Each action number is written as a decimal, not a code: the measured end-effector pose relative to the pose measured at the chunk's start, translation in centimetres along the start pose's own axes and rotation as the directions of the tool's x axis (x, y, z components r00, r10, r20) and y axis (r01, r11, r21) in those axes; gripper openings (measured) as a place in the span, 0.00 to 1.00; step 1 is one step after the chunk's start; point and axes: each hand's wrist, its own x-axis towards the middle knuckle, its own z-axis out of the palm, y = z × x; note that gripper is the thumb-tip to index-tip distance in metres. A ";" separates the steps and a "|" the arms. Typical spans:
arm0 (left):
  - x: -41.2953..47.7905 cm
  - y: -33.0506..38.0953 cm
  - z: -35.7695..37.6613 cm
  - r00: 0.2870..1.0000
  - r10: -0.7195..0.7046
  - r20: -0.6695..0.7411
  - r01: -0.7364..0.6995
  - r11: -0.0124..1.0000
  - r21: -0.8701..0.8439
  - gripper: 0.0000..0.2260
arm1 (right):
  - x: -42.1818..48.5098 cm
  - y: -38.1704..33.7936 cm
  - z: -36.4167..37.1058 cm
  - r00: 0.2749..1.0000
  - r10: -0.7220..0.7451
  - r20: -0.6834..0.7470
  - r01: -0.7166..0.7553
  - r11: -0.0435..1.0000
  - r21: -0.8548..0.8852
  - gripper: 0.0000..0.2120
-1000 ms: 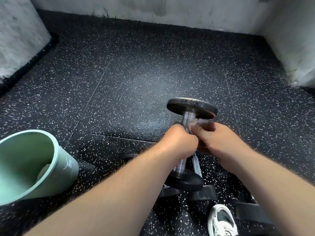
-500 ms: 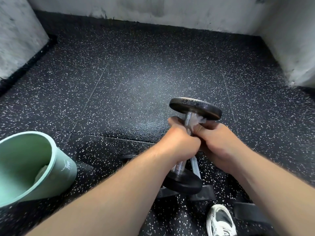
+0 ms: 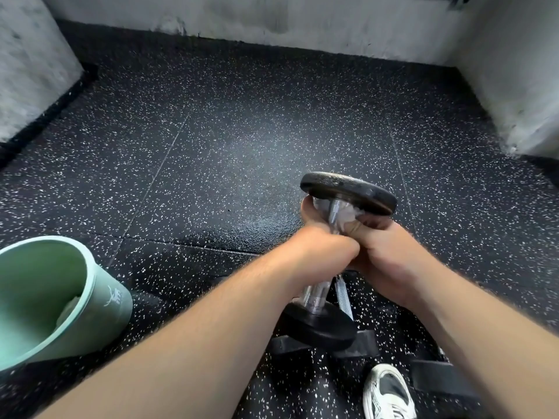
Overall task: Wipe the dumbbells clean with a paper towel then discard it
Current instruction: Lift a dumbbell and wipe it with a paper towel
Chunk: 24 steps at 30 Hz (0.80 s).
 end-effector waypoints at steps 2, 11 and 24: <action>0.2 -0.1 0.1 1.000 -0.019 0.010 0.018 0.997 0.068 0.41 | 0.1 0.2 0.4 0.997 -0.012 -0.079 0.013 1.000 0.008 0.08; 0.8 -0.3 -0.1 0.988 0.107 -0.111 -0.112 0.993 -0.041 0.32 | 0.1 -0.6 0.9 0.968 -0.206 -0.142 0.192 0.976 -0.106 0.10; 1.1 -1.8 -0.9 0.990 -0.013 0.138 -0.010 0.987 0.161 0.04 | 0.5 -0.7 -0.2 0.949 -0.314 -0.039 0.307 0.944 -0.123 0.06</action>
